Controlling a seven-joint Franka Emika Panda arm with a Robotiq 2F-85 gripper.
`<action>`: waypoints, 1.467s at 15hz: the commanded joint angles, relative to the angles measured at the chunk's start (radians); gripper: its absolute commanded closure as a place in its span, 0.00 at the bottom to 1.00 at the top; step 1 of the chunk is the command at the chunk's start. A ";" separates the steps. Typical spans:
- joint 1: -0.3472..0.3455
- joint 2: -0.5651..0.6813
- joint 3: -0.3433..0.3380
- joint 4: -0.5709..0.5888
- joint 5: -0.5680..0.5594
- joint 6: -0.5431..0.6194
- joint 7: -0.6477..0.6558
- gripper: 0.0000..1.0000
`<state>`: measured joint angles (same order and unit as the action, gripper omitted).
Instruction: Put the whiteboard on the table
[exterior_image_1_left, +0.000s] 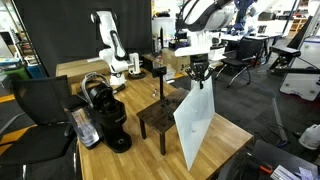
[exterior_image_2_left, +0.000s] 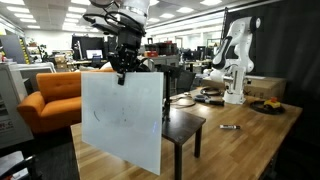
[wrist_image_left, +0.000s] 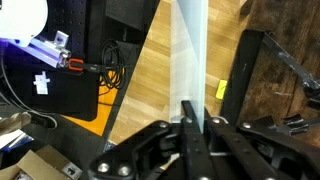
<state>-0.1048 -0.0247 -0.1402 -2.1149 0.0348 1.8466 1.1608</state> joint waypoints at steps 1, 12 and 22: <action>-0.015 -0.006 0.001 -0.006 0.041 0.034 0.013 0.98; -0.023 0.045 -0.015 -0.029 0.091 0.148 0.010 0.98; -0.039 0.110 -0.040 -0.036 0.179 0.225 -0.037 0.98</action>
<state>-0.1268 0.0961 -0.1801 -2.1516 0.1620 2.0610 1.1650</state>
